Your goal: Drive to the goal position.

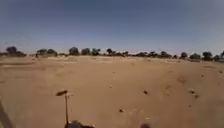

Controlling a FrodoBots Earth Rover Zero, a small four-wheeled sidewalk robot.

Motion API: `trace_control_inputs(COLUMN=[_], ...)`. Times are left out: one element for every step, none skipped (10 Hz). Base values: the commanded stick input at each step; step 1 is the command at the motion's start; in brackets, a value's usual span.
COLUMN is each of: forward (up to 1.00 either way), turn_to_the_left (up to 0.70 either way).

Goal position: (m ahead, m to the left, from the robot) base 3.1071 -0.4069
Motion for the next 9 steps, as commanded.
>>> trace_control_inputs(forward=[0.70,0.70,0.70,0.70,0.70,0.70,0.70,0.70,0.70], turn_to_the_left=[0.31,0.00,0.00,0.00,0.00,0.00,0.00,0.00,0.00])
